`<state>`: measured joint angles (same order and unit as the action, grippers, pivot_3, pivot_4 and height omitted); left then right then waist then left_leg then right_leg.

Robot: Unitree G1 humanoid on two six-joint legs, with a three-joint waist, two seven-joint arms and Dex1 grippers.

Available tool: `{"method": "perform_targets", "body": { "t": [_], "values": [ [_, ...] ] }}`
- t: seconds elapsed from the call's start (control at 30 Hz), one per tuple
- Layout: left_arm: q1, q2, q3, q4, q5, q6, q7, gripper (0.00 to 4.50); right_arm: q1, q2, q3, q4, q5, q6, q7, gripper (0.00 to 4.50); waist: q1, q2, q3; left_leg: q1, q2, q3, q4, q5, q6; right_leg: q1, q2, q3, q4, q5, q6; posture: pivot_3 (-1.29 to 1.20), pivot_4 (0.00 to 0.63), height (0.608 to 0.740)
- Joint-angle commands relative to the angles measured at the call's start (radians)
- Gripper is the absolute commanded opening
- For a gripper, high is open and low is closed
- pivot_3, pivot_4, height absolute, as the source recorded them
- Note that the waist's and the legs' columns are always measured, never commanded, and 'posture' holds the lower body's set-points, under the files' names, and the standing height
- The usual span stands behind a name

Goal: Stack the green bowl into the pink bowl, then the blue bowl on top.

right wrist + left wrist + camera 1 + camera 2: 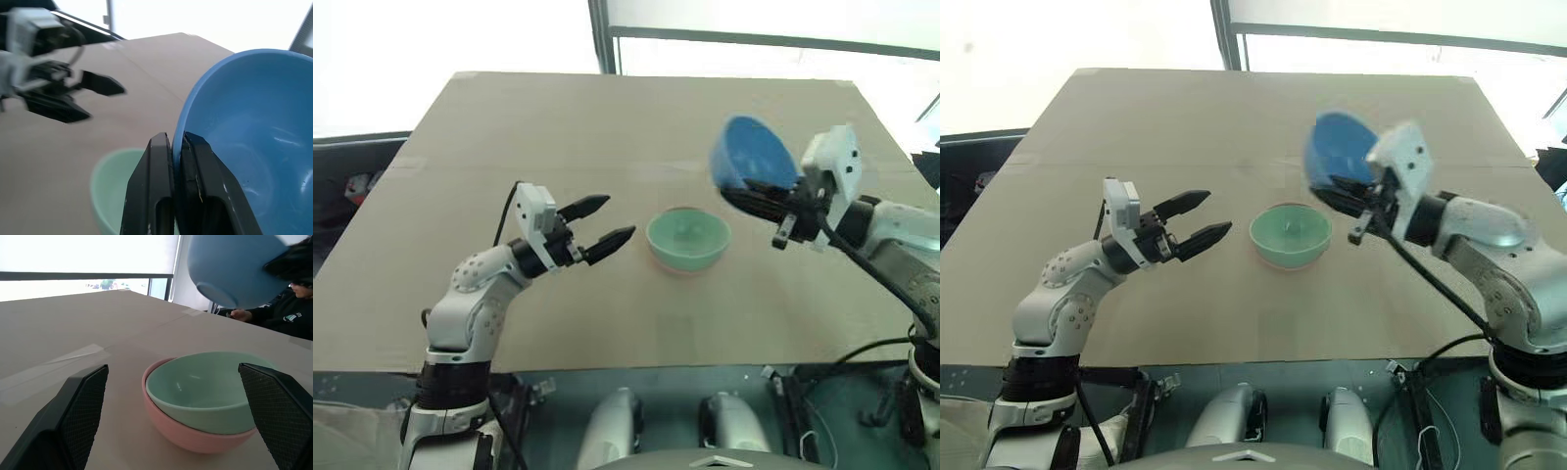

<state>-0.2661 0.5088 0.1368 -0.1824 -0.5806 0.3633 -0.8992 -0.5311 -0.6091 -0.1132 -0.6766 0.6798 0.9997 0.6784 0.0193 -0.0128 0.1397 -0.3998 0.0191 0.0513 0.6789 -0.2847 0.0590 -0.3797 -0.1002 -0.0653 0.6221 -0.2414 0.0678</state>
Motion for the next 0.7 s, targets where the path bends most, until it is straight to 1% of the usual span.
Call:
{"method": "perform_targets", "body": {
  "t": [0.03,0.13,0.23,0.3,0.37,0.47,0.5,0.6,0.63,0.67,0.7],
  "values": [
    [0.004,0.002,0.006,-0.018,-0.001,-0.020,0.001,4.50,-0.046,-0.027,0.124,-0.050,0.000,0.006,0.017,0.08,-0.002,0.001,0.000,0.000,-0.001,0.000,0.000,0.000,0.000,0.000,-0.001,0.000,0.000,0.000,0.000,0.00,0.150,0.740],
    [0.011,-0.003,0.005,-0.025,0.002,-0.022,0.009,4.50,-0.033,-0.067,0.310,0.007,-0.151,-0.103,0.040,0.08,-0.007,0.000,0.000,0.000,-0.002,0.000,0.000,-0.001,0.001,0.000,-0.001,0.000,-0.001,0.000,0.000,0.00,0.150,0.740],
    [0.024,-0.009,0.008,-0.045,-0.002,-0.019,0.022,4.50,-0.028,-0.058,0.430,0.112,-0.264,-0.201,0.043,0.08,-0.007,0.000,0.000,0.000,-0.002,0.000,0.000,0.000,0.001,0.000,-0.001,0.000,0.000,0.000,0.000,0.00,0.150,0.740],
    [0.036,-0.009,0.013,-0.059,-0.004,-0.016,0.029,4.50,-0.028,-0.054,0.476,0.155,-0.307,-0.247,0.064,0.08,-0.008,0.000,0.000,0.000,-0.002,0.001,0.000,0.000,0.001,0.000,-0.001,0.000,0.000,0.000,0.000,0.00,0.150,0.740],
    [0.049,-0.004,0.018,-0.072,-0.008,-0.013,0.034,4.50,-0.031,-0.028,0.473,0.173,-0.293,-0.242,0.075,0.08,-0.007,0.000,0.001,0.000,-0.002,0.000,0.001,0.000,0.001,0.000,-0.001,0.000,0.000,0.000,0.000,0.00,0.150,0.740],
    [0.062,0.001,0.023,-0.089,-0.012,-0.008,0.042,4.50,-0.045,-0.005,0.458,0.177,-0.260,-0.219,0.104,1.09,-0.006,0.000,0.001,0.000,-0.001,0.000,0.000,0.000,0.001,0.000,-0.001,0.000,0.000,0.000,0.000,0.00,0.150,0.740],
    [0.065,0.002,0.023,-0.095,-0.013,-0.006,0.043,4.50,-0.046,-0.002,0.454,0.174,-0.256,-0.215,0.110,1.54,-0.006,0.000,0.001,0.000,-0.001,0.000,0.000,0.000,0.001,0.000,-0.001,-0.001,0.000,0.000,0.000,0.00,0.150,0.740],
    [0.075,0.006,0.024,-0.115,-0.010,-0.003,0.052,4.50,-0.044,0.008,0.425,0.166,-0.284,-0.232,0.072,2.81,-0.006,0.000,0.001,0.000,-0.001,0.000,0.001,0.000,0.001,0.000,-0.001,-0.001,-0.001,0.000,0.000,0.00,0.150,0.740],
    [0.079,0.009,0.024,-0.120,-0.006,-0.005,0.056,4.50,-0.039,0.010,0.405,0.160,-0.296,-0.245,0.052,3.10,-0.006,0.000,0.001,0.000,-0.001,0.000,0.001,0.000,0.001,0.000,-0.001,-0.001,-0.001,0.000,0.000,0.00,0.150,0.740],
    [0.081,0.011,0.024,-0.123,-0.004,-0.006,0.058,4.50,-0.035,0.011,0.392,0.155,-0.304,-0.253,0.039,3.63,-0.005,0.000,0.001,0.000,-0.001,0.000,0.001,0.000,0.001,0.000,-0.001,-0.001,0.000,0.000,0.000,0.00,0.150,0.740],
    [0.089,0.017,0.028,-0.130,-0.020,0.008,0.052,4.50,-0.024,0.014,0.355,0.139,-0.299,-0.264,0.023,3.91,-0.005,0.000,0.001,0.000,-0.001,0.000,0.001,0.000,0.001,0.000,-0.001,-0.001,0.000,0.000,0.000,0.00,0.150,0.740]
  ]
}}
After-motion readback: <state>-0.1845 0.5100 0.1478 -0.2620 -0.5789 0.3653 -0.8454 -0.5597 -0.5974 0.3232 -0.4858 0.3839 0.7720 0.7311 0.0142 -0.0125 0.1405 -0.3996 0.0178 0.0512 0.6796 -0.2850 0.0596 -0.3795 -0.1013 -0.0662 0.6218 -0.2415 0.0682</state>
